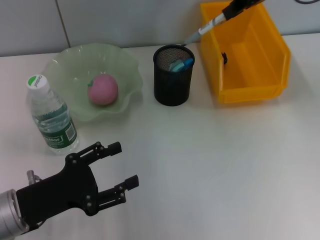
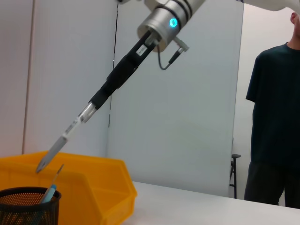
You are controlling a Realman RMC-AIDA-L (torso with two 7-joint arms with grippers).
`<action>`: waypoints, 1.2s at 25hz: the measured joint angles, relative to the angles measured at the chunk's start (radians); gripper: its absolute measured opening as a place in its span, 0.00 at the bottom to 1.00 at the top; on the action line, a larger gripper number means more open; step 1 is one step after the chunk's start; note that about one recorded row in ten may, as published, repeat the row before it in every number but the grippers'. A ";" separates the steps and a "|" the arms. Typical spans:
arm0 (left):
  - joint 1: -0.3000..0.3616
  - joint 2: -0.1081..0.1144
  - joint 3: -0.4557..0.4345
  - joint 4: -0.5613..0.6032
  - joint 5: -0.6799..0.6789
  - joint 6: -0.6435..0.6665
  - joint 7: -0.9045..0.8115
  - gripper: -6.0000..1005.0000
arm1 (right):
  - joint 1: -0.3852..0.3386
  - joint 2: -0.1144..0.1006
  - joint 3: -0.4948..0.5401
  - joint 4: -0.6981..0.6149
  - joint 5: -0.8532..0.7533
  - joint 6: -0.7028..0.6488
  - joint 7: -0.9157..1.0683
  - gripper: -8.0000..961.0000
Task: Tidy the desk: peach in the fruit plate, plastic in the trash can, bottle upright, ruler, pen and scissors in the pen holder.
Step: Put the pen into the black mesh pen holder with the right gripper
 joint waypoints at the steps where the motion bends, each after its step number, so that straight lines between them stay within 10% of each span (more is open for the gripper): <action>1: 0.000 0.000 0.000 0.000 0.000 0.000 0.000 0.78 | 0.012 0.000 -0.015 0.020 -0.008 0.013 0.006 0.19; 30: 0.039 -0.013 0.008 -0.003 0.000 0.032 0.024 0.78 | 0.205 0.051 -0.201 0.419 -0.129 0.365 0.068 0.20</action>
